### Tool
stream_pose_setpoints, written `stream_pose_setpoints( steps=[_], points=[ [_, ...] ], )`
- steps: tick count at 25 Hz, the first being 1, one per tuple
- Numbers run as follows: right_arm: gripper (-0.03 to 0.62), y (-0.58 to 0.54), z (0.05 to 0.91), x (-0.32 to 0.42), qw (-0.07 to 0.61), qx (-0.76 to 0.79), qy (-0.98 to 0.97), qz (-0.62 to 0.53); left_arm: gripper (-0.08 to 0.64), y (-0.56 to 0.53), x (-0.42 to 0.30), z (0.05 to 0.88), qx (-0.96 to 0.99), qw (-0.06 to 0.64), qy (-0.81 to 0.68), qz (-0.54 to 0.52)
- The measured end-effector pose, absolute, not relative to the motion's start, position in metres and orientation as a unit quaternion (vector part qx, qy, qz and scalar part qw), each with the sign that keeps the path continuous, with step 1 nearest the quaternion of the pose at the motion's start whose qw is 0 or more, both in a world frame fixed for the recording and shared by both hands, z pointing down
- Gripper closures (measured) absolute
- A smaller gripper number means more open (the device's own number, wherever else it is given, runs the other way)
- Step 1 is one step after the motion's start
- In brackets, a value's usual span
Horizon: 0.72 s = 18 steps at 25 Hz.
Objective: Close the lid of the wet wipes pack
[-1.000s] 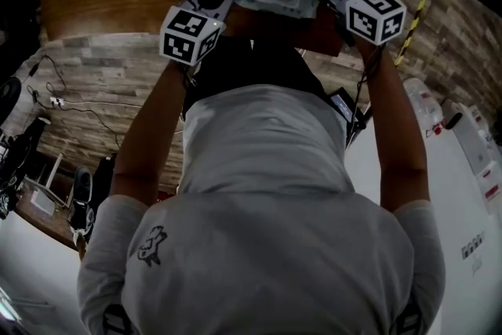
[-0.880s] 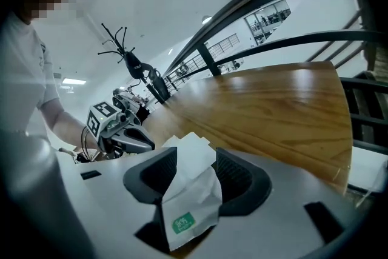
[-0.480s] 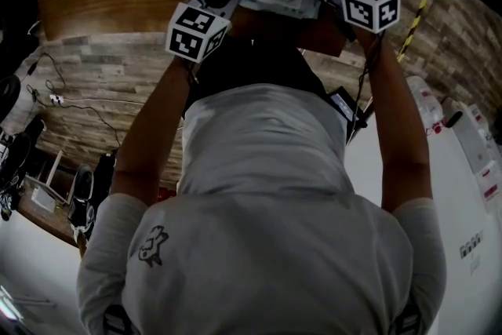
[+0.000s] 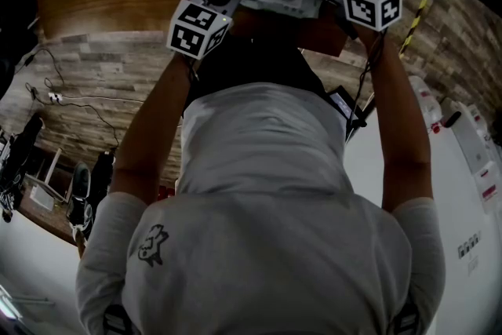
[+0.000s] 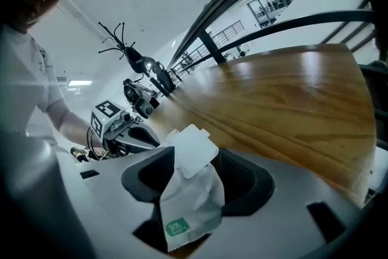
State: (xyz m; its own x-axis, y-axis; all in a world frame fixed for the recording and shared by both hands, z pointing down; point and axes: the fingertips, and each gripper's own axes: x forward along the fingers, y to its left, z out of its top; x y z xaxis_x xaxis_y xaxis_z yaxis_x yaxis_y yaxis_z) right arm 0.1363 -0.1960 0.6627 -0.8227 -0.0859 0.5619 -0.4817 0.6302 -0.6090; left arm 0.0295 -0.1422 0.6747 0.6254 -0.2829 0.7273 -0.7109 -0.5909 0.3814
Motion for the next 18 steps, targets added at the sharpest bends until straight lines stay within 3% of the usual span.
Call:
stream_pose_setpoints(
  steps=[18],
  points=[
    [0.380,-0.188,0.618,0.128,0.228,0.173,-0.885,0.367,0.548,-0.140,0.026,0.674,0.831,0.334,-0.301,0.328]
  ],
)
